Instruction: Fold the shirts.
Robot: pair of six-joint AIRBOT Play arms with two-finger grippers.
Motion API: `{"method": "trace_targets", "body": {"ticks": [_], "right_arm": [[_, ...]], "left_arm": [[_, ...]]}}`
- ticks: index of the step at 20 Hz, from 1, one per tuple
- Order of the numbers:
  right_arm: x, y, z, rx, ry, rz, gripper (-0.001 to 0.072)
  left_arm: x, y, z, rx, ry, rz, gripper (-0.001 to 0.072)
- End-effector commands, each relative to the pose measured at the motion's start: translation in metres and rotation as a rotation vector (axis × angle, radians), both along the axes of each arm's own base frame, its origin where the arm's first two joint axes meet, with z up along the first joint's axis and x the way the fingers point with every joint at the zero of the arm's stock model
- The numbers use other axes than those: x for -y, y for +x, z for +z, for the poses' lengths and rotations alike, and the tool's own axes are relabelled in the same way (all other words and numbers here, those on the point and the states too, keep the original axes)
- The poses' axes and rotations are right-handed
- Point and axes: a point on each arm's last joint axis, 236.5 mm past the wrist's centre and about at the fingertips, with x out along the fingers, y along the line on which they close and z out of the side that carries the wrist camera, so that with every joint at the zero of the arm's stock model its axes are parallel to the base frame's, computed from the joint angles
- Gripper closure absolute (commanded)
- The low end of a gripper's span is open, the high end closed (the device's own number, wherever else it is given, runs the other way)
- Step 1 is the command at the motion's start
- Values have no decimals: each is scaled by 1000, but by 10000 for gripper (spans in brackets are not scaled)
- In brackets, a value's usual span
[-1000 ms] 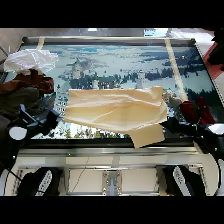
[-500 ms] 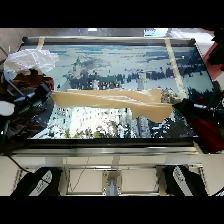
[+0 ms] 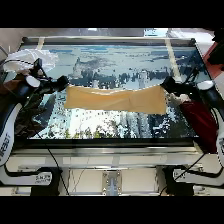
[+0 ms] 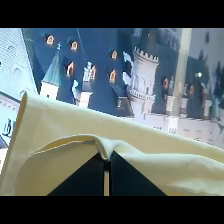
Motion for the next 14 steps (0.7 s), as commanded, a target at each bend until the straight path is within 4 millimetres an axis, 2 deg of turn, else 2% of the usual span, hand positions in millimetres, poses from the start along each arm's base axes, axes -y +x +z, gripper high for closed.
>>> {"method": "trace_targets", "body": {"ticks": [1,4,6,12,13,14], "right_arm": [[1,27,-60,-77,-2,-25,687],[4,25,-98,-141,-6,-33,687],[4,23,-111,-168,-3,-31,686],[2,17,-119,-194,-14,-7,683],[0,15,-117,-198,-1,-2,679],[-2,16,-112,-191,15,0,653]], "left_arm": [[-6,10,-52,-77,74,2,696],[-28,5,-75,-133,172,28,696],[-35,1,-81,-154,210,26,695],[-24,0,-80,-165,140,43,678],[-22,2,-77,-161,128,45,541],[-22,5,-71,-154,128,43,320]]}}
